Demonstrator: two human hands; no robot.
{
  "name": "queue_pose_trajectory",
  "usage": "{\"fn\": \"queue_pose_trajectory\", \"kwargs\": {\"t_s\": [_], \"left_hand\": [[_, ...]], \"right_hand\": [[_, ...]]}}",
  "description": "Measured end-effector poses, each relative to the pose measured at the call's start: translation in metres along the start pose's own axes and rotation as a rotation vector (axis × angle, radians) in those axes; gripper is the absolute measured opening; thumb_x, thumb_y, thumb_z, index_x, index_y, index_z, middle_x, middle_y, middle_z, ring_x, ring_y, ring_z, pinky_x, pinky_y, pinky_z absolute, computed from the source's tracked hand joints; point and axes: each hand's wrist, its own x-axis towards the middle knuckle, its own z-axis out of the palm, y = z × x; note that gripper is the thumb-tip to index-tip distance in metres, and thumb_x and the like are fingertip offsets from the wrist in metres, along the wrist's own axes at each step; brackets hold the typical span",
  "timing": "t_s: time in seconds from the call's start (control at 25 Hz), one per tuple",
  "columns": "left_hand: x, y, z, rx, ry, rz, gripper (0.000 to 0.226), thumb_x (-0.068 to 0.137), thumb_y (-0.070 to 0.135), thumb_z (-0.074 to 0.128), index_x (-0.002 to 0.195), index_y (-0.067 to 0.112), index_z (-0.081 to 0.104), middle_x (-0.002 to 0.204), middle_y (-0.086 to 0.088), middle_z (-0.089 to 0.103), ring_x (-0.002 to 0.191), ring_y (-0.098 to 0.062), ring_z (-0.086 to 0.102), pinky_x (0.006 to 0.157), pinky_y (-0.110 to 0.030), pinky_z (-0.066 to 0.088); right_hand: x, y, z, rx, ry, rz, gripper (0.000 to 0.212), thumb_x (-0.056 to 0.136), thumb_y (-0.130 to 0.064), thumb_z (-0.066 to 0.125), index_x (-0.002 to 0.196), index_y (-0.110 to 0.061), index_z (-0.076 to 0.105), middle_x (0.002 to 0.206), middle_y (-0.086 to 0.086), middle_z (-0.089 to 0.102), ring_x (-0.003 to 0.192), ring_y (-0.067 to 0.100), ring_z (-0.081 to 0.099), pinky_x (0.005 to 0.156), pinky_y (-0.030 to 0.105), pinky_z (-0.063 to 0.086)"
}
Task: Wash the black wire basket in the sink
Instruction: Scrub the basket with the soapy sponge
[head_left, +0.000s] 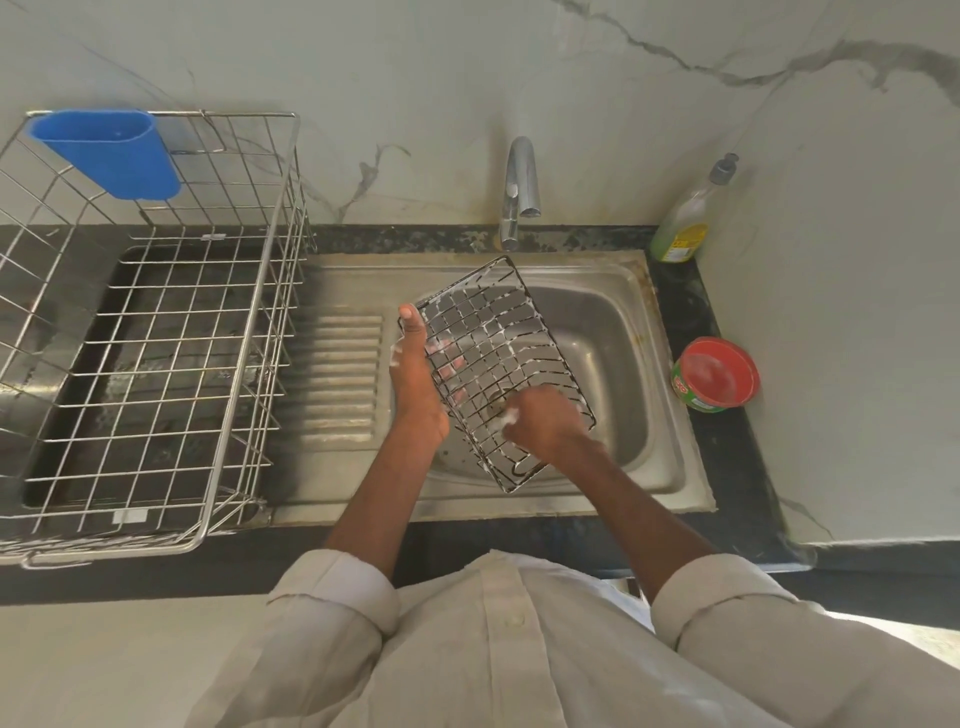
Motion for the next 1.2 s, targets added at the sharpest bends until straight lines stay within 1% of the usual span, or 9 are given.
{"fn": "queue_pose_trajectory", "kwargs": {"t_s": [0.12, 0.28, 0.4, 0.6, 0.76, 0.92, 1.0, 1.12, 1.2], "left_hand": [[-0.003, -0.002, 0.0, 0.035, -0.025, 0.05, 0.094, 0.076, 0.095, 0.052, 0.145, 0.032, 0.057, 0.133, -0.001, 0.071, 0.114, -0.025, 0.072, 0.091, -0.053, 0.058], [-0.003, -0.001, 0.002, 0.04, -0.009, 0.115, 0.09, 0.077, 0.097, 0.05, 0.141, 0.034, 0.061, 0.125, 0.004, 0.075, 0.111, -0.022, 0.074, 0.094, -0.053, 0.059], [-0.003, -0.002, 0.001, 0.001, 0.023, 0.195, 0.098, 0.07, 0.099, 0.054, 0.136, 0.027, 0.066, 0.121, -0.007, 0.077, 0.101, -0.027, 0.075, 0.071, -0.038, 0.059], [0.0, -0.001, 0.002, 0.008, -0.032, 0.267, 0.094, 0.076, 0.097, 0.053, 0.134, 0.025, 0.069, 0.126, -0.006, 0.076, 0.115, -0.04, 0.072, 0.083, -0.047, 0.057], [-0.004, 0.0, 0.002, 0.128, -0.027, 0.323, 0.086, 0.079, 0.094, 0.053, 0.137, 0.031, 0.065, 0.125, 0.005, 0.075, 0.113, -0.021, 0.072, 0.085, -0.042, 0.058], [-0.005, 0.001, 0.007, 0.146, -0.034, 0.335, 0.062, 0.087, 0.08, 0.06, 0.125, 0.032, 0.068, 0.11, 0.024, 0.076, 0.104, 0.0, 0.071, 0.086, -0.038, 0.059], [-0.006, 0.004, 0.01, 0.133, -0.019, 0.334, 0.069, 0.083, 0.08, 0.063, 0.128, 0.029, 0.067, 0.105, 0.025, 0.077, 0.095, 0.005, 0.071, 0.081, -0.034, 0.058], [-0.001, 0.005, 0.008, 0.115, -0.004, 0.322, 0.088, 0.077, 0.086, 0.066, 0.136, 0.021, 0.065, 0.113, 0.011, 0.078, 0.098, -0.006, 0.071, 0.078, -0.034, 0.055], [0.003, 0.005, 0.007, 0.079, -0.012, 0.318, 0.089, 0.076, 0.09, 0.064, 0.132, 0.021, 0.066, 0.116, 0.001, 0.078, 0.097, -0.018, 0.07, 0.073, -0.036, 0.053]], "right_hand": [[0.001, 0.008, -0.004, -0.045, 0.008, -0.022, 0.025, 0.086, -0.018, 0.08, 0.11, -0.024, 0.079, 0.115, 0.0, 0.075, 0.105, 0.02, 0.071, 0.094, 0.037, 0.057], [-0.003, -0.016, 0.006, -0.13, -0.279, -0.26, 0.026, 0.09, -0.017, 0.075, 0.114, -0.027, 0.077, 0.137, 0.002, 0.057, 0.125, 0.025, 0.057, 0.093, 0.034, 0.046], [-0.006, -0.007, -0.007, -0.143, -0.429, -0.299, 0.028, 0.089, -0.016, 0.074, 0.113, -0.029, 0.077, 0.139, 0.004, 0.057, 0.133, 0.027, 0.052, 0.102, 0.039, 0.047], [-0.003, -0.025, -0.006, -0.212, -0.011, -0.134, 0.031, 0.086, -0.011, 0.076, 0.111, -0.029, 0.075, 0.116, -0.002, 0.066, 0.108, 0.025, 0.068, 0.088, 0.042, 0.058], [-0.01, -0.005, -0.002, -0.294, -0.171, -0.209, 0.03, 0.087, -0.011, 0.073, 0.109, -0.031, 0.075, 0.128, -0.005, 0.065, 0.113, 0.021, 0.066, 0.086, 0.037, 0.052], [-0.008, -0.013, 0.002, -0.17, 0.007, -0.06, 0.03, 0.087, -0.012, 0.071, 0.112, -0.028, 0.075, 0.118, -0.003, 0.069, 0.103, 0.021, 0.07, 0.086, 0.038, 0.057], [-0.01, -0.021, 0.012, -0.076, -0.125, -0.128, 0.027, 0.087, -0.014, 0.071, 0.111, -0.025, 0.076, 0.117, -0.002, 0.07, 0.105, 0.021, 0.068, 0.088, 0.037, 0.056], [-0.022, -0.009, 0.007, -0.085, -0.284, -0.245, 0.03, 0.084, -0.014, 0.073, 0.111, -0.026, 0.075, 0.113, -0.002, 0.066, 0.106, 0.021, 0.064, 0.088, 0.039, 0.055], [-0.025, -0.001, -0.005, -0.157, -0.211, -0.15, 0.031, 0.083, -0.013, 0.071, 0.112, -0.024, 0.072, 0.113, -0.001, 0.063, 0.105, 0.022, 0.063, 0.087, 0.039, 0.055]]}}
